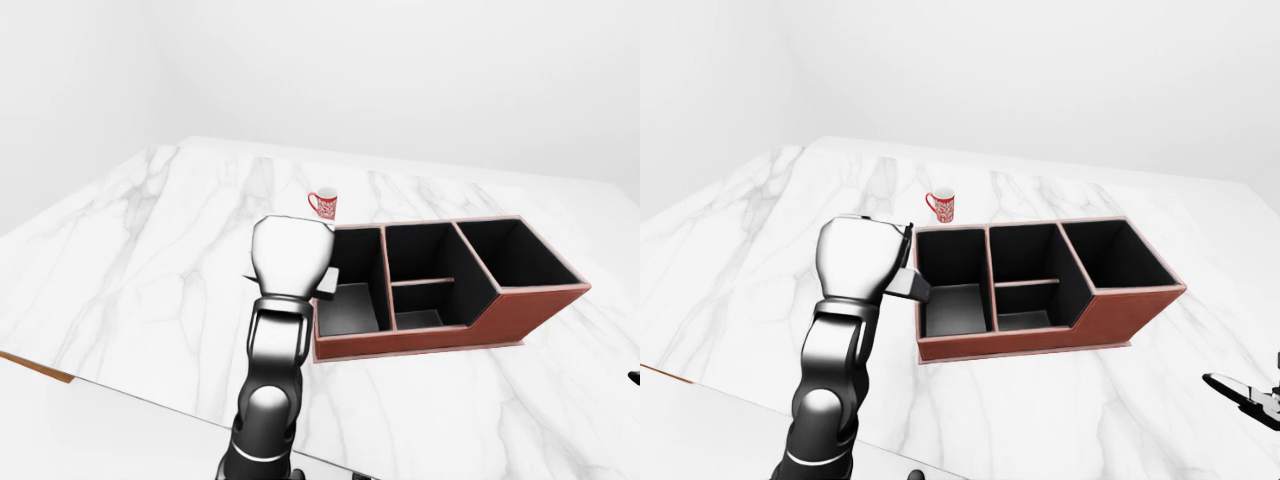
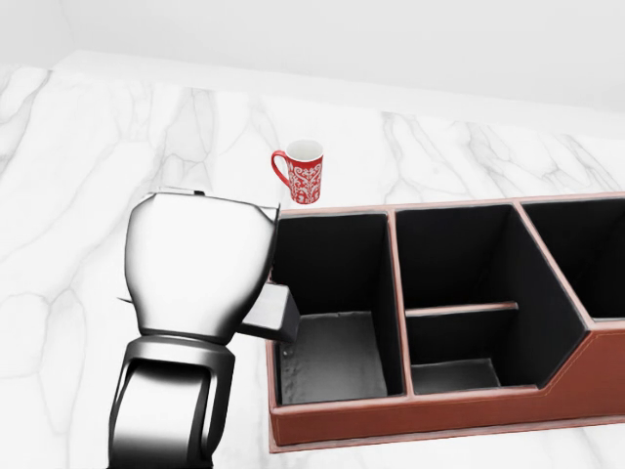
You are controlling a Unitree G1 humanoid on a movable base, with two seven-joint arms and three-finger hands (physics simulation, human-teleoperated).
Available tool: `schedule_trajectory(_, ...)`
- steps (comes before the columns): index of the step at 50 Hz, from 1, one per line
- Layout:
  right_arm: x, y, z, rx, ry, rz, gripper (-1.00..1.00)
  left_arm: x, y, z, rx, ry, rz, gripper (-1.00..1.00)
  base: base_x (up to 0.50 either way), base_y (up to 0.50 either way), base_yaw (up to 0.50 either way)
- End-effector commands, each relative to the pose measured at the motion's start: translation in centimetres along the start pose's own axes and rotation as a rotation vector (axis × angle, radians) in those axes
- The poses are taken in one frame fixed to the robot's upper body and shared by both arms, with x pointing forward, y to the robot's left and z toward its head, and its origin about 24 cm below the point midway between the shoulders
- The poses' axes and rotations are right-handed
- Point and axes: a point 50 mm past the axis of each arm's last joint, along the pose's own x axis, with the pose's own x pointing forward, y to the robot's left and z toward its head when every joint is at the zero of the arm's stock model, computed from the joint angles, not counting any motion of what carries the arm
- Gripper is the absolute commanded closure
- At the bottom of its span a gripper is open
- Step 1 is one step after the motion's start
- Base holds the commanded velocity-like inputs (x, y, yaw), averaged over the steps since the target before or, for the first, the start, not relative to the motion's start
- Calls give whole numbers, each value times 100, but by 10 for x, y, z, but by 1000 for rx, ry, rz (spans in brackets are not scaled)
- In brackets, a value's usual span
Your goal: Pick up the book and place it in the left compartment of the caddy.
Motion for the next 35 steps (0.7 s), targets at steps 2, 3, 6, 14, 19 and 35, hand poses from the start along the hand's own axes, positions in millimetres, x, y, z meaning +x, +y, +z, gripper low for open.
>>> schedule_trajectory(2,-1,1,1,1,0,4,-100,6,3,19,-46,-58,35,100,0,0,0)
schedule_trajectory(3,-1,1,1,1,0,4,-100,7,3,21,-47,-62,35,100,0,0,0)
schedule_trajectory(6,0,0,-1,2,1,5,-100,8,3,24,-54,-70,34,100,0,0,0)
schedule_trajectory(14,0,0,-2,0,3,-1,-100,14,3,31,-55,-87,30,100,0,0,0)
schedule_trajectory(19,1,-1,-1,-3,6,-10,-100,15,8,33,-58,-88,34,100,0,0,0)
schedule_trajectory(35,0,0,-1,-17,14,-24,-100,14,11,33,-62,-87,37,100,0,0,0)
